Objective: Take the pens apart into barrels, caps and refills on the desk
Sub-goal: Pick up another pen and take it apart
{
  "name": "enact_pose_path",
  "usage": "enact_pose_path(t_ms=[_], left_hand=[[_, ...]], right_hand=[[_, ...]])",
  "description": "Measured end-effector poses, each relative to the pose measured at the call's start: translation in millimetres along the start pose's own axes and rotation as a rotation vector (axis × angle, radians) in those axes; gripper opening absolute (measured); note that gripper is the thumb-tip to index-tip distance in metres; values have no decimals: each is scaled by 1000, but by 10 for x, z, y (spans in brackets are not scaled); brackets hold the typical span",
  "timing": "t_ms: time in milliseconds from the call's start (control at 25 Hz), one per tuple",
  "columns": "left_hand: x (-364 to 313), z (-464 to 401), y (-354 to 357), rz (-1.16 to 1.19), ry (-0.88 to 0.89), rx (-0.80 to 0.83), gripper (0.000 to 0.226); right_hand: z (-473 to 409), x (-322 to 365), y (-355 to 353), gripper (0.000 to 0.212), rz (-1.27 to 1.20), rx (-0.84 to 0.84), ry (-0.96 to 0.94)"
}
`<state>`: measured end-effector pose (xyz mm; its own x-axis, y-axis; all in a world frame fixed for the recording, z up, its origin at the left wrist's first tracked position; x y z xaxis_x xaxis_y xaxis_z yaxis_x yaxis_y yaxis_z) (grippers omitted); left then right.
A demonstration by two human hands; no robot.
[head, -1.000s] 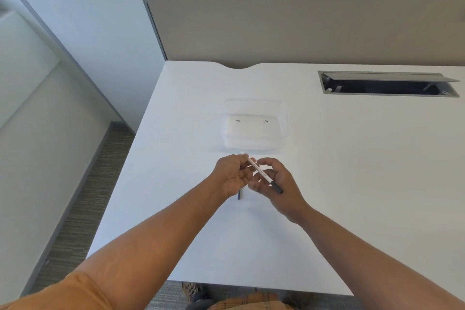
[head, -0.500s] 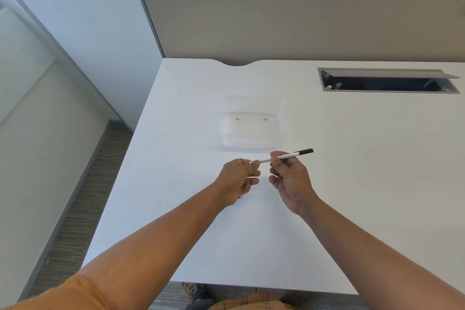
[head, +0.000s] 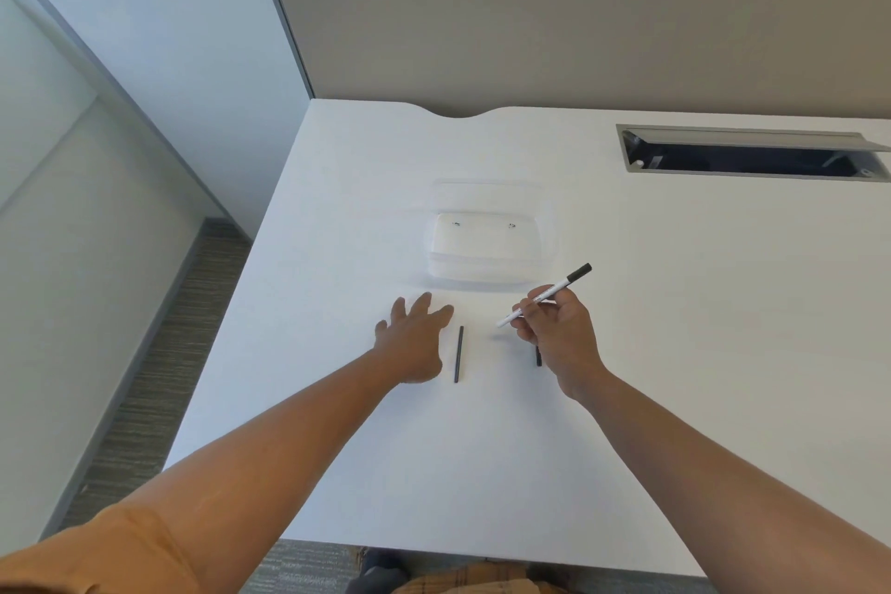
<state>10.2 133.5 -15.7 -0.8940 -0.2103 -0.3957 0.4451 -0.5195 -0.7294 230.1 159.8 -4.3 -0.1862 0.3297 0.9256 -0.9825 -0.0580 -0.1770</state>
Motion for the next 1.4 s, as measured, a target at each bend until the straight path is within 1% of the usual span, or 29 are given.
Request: enact_pose_path(t_ms=[120, 200, 400, 600, 760, 1040, 1120, 1200, 1400], left_hand=[[50, -49, 84, -20, -12, 80, 116], [64, -77, 106, -33, -7, 81, 121], [87, -133, 109, -33, -12, 62, 123], [101, -145, 117, -14, -15, 55, 123], [100, -163, 116, -6, -16, 46, 124], [118, -144, 108, 4, -8, 28, 124], [118, -133, 102, 8, -7, 24, 124], [119, -117, 101, 13, -3, 20, 124], [145, -90, 104, 28, 1, 9, 123]], right_hand=[[-29, 29, 45, 10, 149, 1, -57], [-50, 31, 68, 6, 221, 3, -75], [-60, 24, 126, 7, 397, 11, -157], [-33, 84, 193, 6, 522, 36, -301], [25, 103, 230, 7, 578, 70, -368], [100, 84, 266, 6, 614, 69, -386], [104, 43, 268, 5, 620, 78, -358], [121, 9, 263, 10, 615, 79, -340], [178, -70, 273, 12, 662, 149, -373]])
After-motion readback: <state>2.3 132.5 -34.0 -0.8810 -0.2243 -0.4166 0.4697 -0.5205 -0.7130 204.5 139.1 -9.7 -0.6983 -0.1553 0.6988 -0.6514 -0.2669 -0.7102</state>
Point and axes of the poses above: each hand's wrist, its own z-axis away from the middle knuckle, its own y-axis out of the palm, x = y × z, the point moved 7 cm from there along -z, towards the middle knuckle, and after that the axes turned 12 degrees about z, right-handed, at the moved point
